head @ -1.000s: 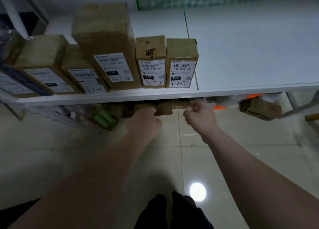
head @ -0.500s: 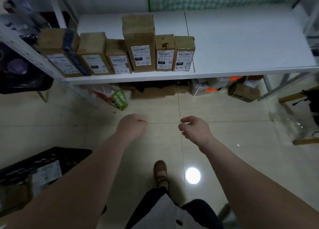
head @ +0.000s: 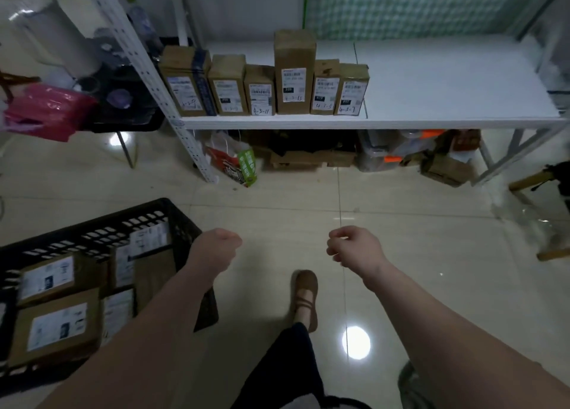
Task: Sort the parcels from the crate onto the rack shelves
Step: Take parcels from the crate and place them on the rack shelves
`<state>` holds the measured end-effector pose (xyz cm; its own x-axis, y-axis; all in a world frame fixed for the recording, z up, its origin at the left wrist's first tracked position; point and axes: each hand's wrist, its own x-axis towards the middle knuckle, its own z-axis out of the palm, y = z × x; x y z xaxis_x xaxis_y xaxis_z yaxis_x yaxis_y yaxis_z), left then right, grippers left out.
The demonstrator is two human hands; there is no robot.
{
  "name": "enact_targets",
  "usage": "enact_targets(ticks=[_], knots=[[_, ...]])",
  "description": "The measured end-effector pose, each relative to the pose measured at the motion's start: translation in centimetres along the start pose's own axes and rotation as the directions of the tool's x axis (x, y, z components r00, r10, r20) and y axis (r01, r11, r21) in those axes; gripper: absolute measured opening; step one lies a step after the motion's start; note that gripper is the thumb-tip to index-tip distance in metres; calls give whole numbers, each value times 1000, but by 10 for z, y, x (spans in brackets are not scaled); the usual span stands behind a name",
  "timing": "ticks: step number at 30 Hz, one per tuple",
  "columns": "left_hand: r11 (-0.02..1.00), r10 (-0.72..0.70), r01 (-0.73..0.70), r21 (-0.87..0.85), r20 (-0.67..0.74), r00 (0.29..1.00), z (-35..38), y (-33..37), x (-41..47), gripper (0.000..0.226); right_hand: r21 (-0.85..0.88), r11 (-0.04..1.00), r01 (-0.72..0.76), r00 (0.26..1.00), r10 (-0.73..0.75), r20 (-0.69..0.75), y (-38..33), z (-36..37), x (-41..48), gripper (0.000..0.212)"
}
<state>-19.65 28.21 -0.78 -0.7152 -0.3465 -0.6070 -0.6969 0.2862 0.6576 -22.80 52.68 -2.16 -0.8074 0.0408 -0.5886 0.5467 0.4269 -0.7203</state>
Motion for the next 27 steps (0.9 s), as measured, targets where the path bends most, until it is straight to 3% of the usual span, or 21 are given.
enact_targets(ticks=[6,10,14,21,27], knots=[[998,57,-56,12,-109,992,-49,-50,-55,13,-48,999,5,999,-4,34,7,34,-54,13],[990,67,-38,135,-214,975,-93,-72,-78,19,-68,996,56,995,-49,91,-6,73,-76,10],[1000,-22,25,7,-297,954,-128,-111,-87,17,-101,993,54,988,-38,152,-6,119,-91,10],[975,-171,120,-185,-288,942,-203,-204,-96,17,-241,969,55,978,-4,209,-12,226,-110,12],[967,-198,133,-219,-304,932,-315,-289,-78,15,-365,924,115,962,-13,271,-30,365,-146,11]])
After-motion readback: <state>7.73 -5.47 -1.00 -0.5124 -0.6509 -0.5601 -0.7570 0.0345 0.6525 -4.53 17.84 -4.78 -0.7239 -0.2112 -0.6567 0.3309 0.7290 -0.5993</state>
